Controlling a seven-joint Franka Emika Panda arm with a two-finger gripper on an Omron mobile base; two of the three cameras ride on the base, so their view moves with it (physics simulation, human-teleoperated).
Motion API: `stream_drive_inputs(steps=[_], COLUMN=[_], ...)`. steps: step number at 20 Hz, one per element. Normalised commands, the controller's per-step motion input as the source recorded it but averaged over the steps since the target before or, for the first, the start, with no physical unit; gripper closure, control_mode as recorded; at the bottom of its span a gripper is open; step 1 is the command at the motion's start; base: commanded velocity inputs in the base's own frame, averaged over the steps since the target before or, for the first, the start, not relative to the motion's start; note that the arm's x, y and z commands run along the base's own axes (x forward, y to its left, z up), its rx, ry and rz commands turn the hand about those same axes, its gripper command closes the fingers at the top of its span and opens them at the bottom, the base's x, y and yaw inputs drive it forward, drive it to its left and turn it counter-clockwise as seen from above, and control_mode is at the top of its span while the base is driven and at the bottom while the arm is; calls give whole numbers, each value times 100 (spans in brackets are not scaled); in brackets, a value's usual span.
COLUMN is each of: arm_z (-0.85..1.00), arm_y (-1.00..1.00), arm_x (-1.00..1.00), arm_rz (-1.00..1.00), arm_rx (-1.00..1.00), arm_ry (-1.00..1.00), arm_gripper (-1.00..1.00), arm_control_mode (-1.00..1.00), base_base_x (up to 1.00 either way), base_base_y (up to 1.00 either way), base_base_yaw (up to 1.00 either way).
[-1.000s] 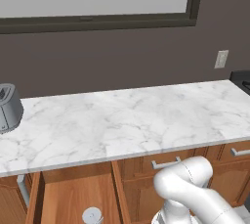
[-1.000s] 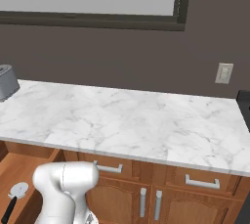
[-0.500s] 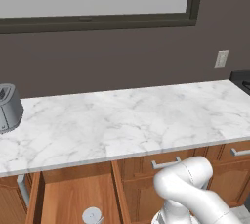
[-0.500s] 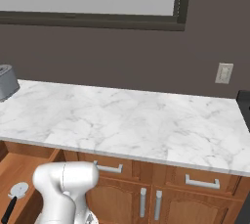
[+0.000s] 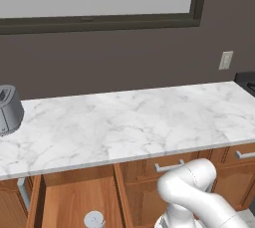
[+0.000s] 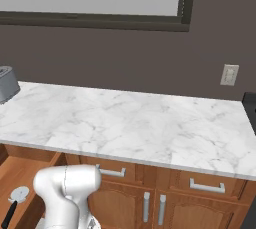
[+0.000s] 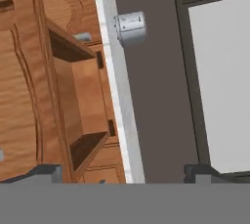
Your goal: Take the pizza cutter from the drawer on the left and place it on the dining counter for cutting.
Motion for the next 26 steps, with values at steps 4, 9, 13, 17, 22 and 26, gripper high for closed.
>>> stream_drive_inputs(steps=[4,9,13,17,22,26], arm_z=[69,51,37,28,10,1], arm_y=[-37,-29,-12,-1,-16,-34], arm_x=[35,42,54,81,94,100], arm_rz=[-12,-12,-12,-15,-12,-6], arm_rx=[14,15,16,12,17,18], arm_ry=[12,16,15,14,12,14], arm_gripper=[-100,-100,-100,-100,-100,-100], arm_control_mode=[-100,-100,-100,-100,-100,-100], base_base_x=[0,0,0,0,0,0], base_base_y=[0,0,0,0,0,0], base_base_yaw=[0,0,0,0,0,0])
